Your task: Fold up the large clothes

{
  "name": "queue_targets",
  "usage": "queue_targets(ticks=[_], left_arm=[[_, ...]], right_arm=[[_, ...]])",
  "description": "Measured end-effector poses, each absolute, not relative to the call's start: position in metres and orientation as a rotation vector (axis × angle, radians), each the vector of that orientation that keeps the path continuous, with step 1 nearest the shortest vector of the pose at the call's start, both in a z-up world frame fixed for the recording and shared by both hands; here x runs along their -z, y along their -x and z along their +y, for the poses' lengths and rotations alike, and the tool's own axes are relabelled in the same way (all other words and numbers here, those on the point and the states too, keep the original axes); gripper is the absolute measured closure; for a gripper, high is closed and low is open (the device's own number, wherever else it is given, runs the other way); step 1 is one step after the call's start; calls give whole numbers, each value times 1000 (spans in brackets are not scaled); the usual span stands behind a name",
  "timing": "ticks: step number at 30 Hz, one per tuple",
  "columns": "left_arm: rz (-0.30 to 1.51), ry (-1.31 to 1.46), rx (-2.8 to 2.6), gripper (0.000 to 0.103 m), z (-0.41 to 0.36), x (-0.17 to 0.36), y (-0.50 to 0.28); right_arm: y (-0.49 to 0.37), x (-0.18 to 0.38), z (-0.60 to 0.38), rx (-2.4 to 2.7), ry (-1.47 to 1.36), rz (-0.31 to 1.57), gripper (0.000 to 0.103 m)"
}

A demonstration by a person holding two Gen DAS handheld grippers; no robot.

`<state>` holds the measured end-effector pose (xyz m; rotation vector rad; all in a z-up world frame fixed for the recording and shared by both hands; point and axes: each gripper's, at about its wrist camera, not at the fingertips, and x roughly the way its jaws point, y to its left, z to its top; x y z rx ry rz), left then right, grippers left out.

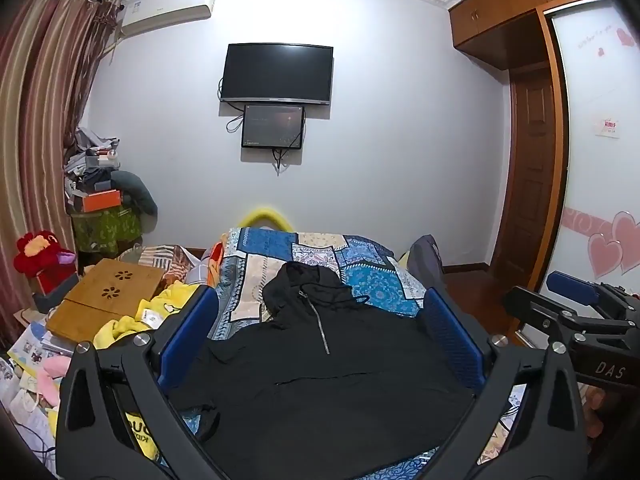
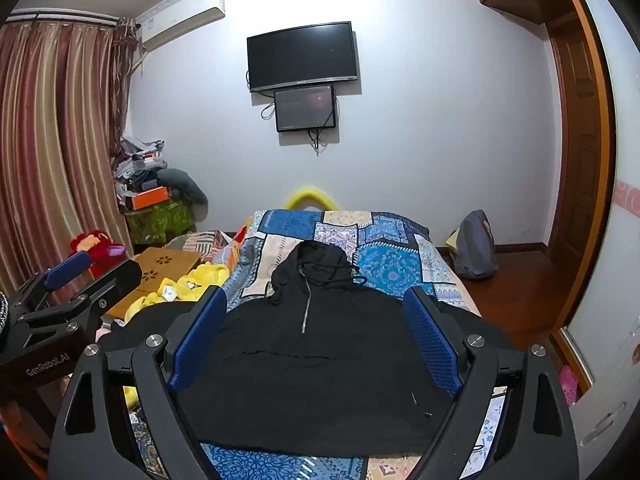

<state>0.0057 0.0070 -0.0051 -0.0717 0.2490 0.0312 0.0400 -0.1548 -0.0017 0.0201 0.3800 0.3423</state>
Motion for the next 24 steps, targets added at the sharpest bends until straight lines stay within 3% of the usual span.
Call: queue_targets(ticks=[24], left_arm=[[253, 61, -30, 0, 5, 7, -6]], right_arm=[[-41, 5, -154, -343, -23, 388, 15]])
